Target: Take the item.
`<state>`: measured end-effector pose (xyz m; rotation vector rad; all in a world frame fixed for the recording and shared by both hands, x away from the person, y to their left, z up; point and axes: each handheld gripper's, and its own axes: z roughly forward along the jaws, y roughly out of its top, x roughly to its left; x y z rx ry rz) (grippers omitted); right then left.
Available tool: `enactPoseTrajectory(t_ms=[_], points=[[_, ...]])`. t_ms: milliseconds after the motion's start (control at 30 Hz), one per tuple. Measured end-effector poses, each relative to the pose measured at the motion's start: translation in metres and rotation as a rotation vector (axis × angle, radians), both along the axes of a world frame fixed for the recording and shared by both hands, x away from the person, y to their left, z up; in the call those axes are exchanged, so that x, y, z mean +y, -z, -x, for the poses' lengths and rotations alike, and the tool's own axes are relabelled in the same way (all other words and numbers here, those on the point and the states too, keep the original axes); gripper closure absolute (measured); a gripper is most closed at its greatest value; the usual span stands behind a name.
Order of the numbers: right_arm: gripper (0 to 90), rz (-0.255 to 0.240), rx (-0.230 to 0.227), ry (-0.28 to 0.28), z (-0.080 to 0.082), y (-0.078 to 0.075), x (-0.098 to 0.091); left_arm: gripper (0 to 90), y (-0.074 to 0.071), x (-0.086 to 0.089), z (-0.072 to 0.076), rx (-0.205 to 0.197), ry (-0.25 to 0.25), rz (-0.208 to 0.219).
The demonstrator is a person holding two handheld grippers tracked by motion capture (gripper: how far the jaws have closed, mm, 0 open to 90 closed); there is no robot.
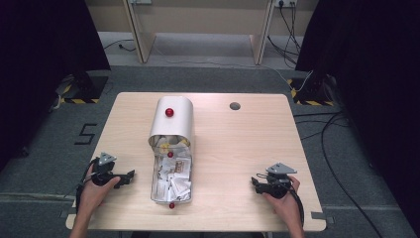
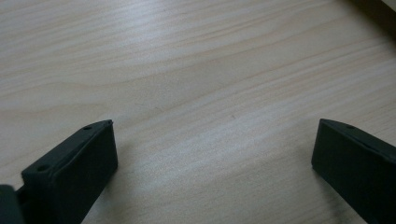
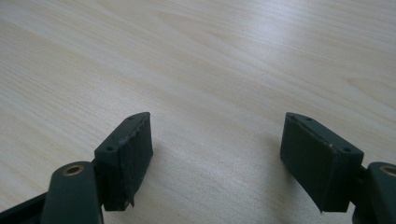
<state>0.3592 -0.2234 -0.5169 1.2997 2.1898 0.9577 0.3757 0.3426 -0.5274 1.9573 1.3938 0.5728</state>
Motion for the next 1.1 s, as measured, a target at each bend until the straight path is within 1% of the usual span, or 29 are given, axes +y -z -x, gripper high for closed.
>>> enactPoseTrajectory(t_ms=[533, 633, 700, 800, 900, 1100], points=[[26.1, -0.001, -0.001, -0.003, -0.0009, 0.0, 0.0004, 0.0, 0.0, 0.0, 0.0, 0.0, 0.0, 0.0], [27.3, -0.004, 0.0, -0.001, -0.0009, -0.0002, -0.0001, 0.0, 0.0, 0.0001, -0.0001, 0.0, 0.0, 0.0], [28.4, -0.007, -0.001, 0.0, -0.0009, -0.0003, -0.0003, 0.0, -0.0001, 0.0001, -0.0001, 0.0, 0.001, 0.0], [29.6, -0.035, 0.0, 0.01, -0.002, -0.0008, -0.0036, 0.0, -0.0001, 0.0001, -0.0001, 0.0, 0.0, 0.0], [29.0, -0.039, -0.017, 0.021, -0.0017, -0.0013, -0.0058, 0.0, 0.0, 0.0001, -0.0001, 0.0, 0.001, 0.0], [27.7, -0.04, -0.03, 0.026, -0.0009, -0.0019, -0.0063, 0.0, -0.0001, 0.0001, -0.0001, 0.0, 0.001, 0.0]])
